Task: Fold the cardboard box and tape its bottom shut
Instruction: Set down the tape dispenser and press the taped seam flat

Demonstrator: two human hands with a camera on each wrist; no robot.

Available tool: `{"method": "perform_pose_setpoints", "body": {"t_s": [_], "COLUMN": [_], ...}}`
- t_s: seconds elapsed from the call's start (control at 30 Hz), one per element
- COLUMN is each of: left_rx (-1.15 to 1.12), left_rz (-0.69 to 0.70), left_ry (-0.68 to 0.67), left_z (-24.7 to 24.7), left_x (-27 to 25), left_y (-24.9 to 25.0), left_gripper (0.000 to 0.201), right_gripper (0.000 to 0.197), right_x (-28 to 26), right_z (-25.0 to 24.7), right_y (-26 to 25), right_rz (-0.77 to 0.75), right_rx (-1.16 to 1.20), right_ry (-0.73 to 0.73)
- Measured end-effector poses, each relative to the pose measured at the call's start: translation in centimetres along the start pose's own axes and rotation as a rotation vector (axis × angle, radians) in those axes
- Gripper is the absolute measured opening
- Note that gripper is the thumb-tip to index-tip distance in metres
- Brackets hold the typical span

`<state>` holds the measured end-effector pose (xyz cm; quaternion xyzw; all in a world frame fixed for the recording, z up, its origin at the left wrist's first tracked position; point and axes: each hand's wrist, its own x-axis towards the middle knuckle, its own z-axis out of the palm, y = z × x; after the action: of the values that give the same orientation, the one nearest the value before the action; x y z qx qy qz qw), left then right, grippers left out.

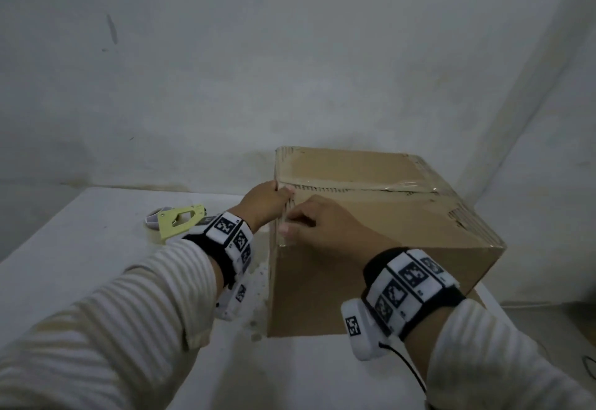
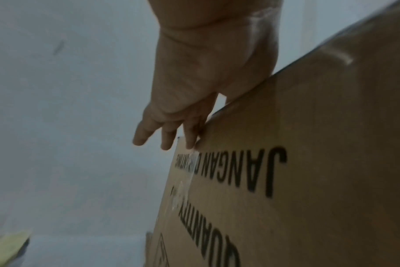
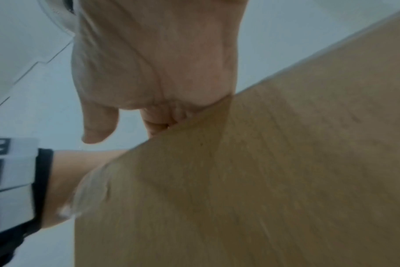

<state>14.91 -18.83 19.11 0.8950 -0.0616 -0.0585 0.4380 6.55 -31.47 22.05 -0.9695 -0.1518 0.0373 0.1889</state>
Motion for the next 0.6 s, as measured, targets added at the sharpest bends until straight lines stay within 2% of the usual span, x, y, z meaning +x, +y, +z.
{"method": "perform_pose_setpoints", "body": {"t_s": [0.03,0.1,0.13,0.2,0.27,0.33,0.43,0.6], "left_rx": [0.174,0.446,0.571,0.757,0.801,0.820,0.800,0.755], "left_rz": [0.004,0.003,0.027,0.080,0.082,0.071,0.015,-0.050], "left_ry": [0.008,0.013,-0.018,-0.146,-0.255,-0.283,-0.279,-0.297], "left_z": [-0.3,-0.5,-0.5,0.0,0.6,1.3,2.3,5.6], "left_x": [0.2,0.1,0.0,-0.9,-1.8,-2.6,-3.7,-5.5], "left_y": [0.3,1.3,2.0,3.6,5.1,6.1,7.5,11.0], "left_gripper": [0.033,0.039,0.046,0.045,0.033,0.024,0.031,0.038], "right_gripper": [0.045,0.034,0.038,0.053,0.065,0.063,0.055,0.059], "right_x": [0.2,0.4,0.4,0.3,0.0,-0.8,-2.2,-3.7], "right_z": [-0.6,-1.9,-2.6,-3.6,-4.6,-5.6,-7.4,-9.6], "right_y": [0.2,1.1,1.7,3.3,4.9,6.4,8.9,14.8], "right_rz": [0.014,0.076,0.123,0.215,0.259,0.265,0.287,0.291], "right_rx": [0.043,0.036,-0.025,-0.145,-0.205,-0.259,-0.316,-0.382], "right_ry": [0.020,0.043,0.029,-0.055,-0.131,-0.180,-0.252,-0.225]}}
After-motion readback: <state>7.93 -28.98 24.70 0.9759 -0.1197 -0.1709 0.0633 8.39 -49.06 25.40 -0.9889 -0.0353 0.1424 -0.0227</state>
